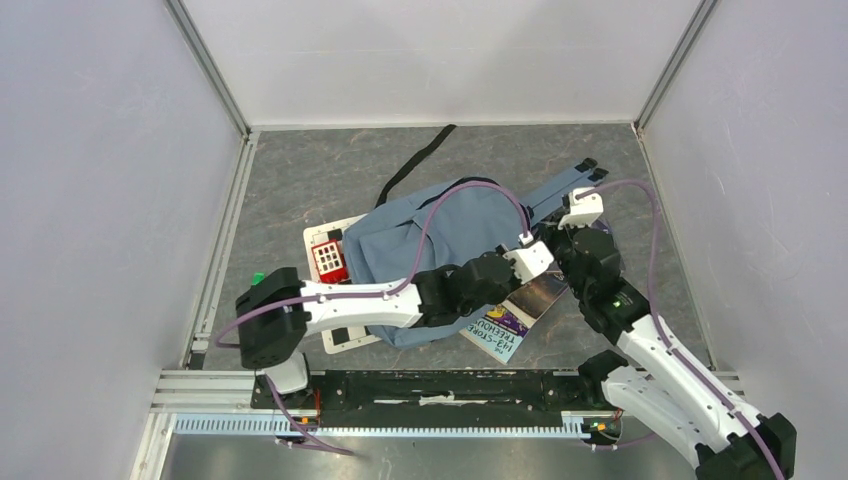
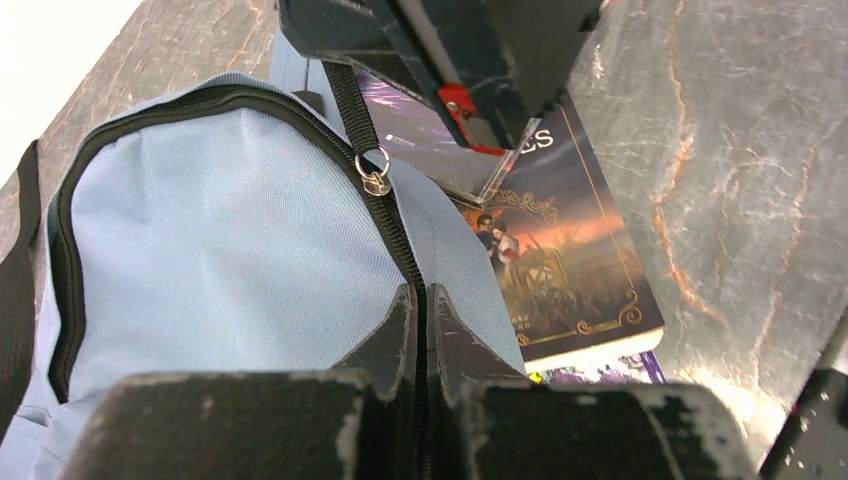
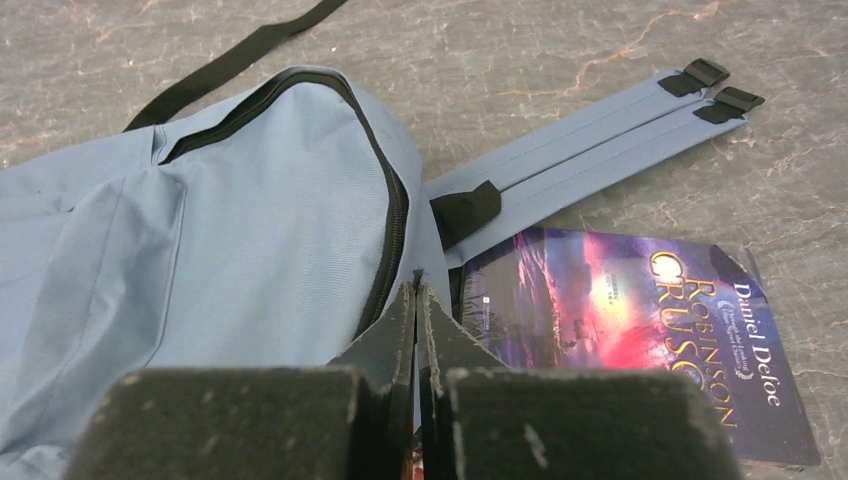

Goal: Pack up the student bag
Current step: Unzip the student bag at the center of the board.

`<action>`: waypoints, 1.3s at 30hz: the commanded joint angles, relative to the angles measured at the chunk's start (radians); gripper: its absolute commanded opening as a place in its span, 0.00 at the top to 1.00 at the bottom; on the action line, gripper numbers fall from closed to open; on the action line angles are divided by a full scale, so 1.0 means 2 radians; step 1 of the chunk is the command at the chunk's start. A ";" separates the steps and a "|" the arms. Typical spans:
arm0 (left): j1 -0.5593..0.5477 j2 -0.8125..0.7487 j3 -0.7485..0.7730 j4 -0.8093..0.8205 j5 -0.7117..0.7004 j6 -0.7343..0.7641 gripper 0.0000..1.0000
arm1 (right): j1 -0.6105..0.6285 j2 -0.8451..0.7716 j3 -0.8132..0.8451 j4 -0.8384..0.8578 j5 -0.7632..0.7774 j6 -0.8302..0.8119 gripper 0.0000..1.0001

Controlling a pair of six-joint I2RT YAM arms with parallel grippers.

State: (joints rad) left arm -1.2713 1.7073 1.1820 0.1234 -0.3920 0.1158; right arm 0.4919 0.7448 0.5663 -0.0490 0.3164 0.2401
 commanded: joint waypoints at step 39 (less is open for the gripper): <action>-0.012 -0.081 0.046 -0.088 -0.031 -0.143 0.02 | -0.044 0.074 0.105 -0.010 -0.157 -0.052 1.00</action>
State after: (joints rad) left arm -1.2919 1.4784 1.1877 -0.1314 -0.3115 -0.0032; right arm 0.4095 0.9306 0.6937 -0.0380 0.0418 0.1577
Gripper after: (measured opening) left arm 0.937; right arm 0.003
